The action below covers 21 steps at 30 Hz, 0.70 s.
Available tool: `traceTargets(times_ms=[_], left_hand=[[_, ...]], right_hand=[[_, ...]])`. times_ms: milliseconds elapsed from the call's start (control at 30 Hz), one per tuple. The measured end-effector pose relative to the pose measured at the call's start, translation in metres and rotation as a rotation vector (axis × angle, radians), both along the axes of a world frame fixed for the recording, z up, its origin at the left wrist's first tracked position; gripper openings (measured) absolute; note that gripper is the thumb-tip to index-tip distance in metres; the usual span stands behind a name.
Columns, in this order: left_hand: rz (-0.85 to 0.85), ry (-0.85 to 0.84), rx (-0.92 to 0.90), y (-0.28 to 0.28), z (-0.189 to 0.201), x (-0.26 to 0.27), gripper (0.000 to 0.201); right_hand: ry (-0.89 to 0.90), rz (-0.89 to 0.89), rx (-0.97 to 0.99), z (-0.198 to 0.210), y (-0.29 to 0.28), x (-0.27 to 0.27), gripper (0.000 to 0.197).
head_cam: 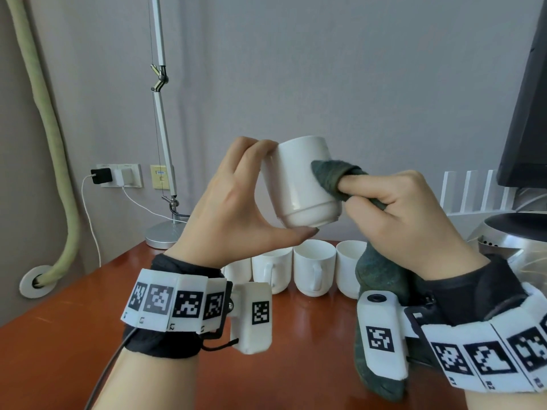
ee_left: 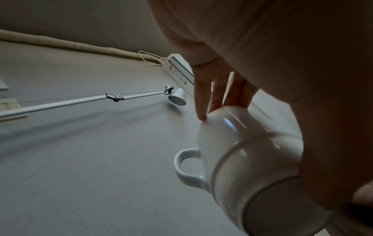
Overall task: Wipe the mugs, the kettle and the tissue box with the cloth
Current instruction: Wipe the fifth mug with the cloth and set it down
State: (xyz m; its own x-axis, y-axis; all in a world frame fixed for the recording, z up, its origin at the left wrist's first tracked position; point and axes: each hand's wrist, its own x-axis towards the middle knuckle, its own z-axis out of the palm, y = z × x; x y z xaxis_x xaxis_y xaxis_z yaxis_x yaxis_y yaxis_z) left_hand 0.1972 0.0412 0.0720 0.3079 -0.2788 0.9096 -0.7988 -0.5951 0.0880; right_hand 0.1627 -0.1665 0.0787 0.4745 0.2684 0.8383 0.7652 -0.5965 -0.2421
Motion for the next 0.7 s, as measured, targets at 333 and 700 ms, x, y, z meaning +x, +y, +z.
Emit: traceTargets(times_ms=[333, 700], left_hand=[[-0.053, 0.026, -0.098, -0.001, -0.003, 0.001, 0.098], [-0.098, 0.004, -0.113, -0.008, -0.005, 0.001, 0.093]], right_hand=[[-0.002, 0.084, 0.511, -0.008, -0.003, 0.02, 0.028], [0.45, 0.512, 0.536, -0.015, 0.008, 0.029, 0.095]])
